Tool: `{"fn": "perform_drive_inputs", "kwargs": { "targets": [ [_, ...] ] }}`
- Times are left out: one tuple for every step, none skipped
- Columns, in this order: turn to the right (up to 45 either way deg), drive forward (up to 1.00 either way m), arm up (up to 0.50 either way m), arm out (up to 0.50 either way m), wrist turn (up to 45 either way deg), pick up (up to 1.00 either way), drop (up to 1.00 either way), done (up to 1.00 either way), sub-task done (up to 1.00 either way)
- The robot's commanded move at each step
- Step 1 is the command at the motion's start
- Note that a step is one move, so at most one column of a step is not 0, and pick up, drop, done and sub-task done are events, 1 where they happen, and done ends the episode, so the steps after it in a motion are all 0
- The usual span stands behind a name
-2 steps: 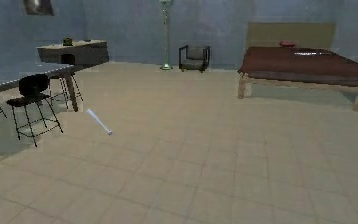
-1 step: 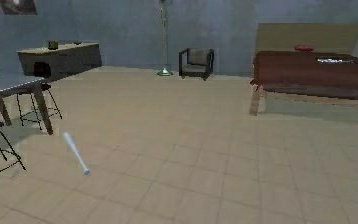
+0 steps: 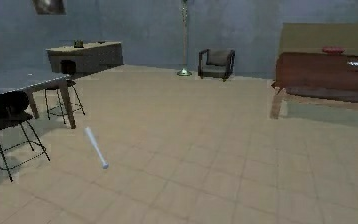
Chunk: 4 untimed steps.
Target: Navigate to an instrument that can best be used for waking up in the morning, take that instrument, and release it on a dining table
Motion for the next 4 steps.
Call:
{"fn": "perform_drive_inputs", "kwargs": {
  "targets": [
    [0.0, 1.0, 0.0, 0.0, 0.0, 0.0, 0.0, 0.0, 0.0],
    [-6.0, 0.0, 0.0, 0.0, 0.0, 0.0, 0.0, 0.0, 0.0],
    [0.0, 0.85, 0.0, 0.0, 0.0, 0.0, 0.0, 0.0, 0.0],
    [-24.0, 0.0, 0.0, 0.0, 0.0, 0.0, 0.0, 0.0, 0.0]
  ]
}}
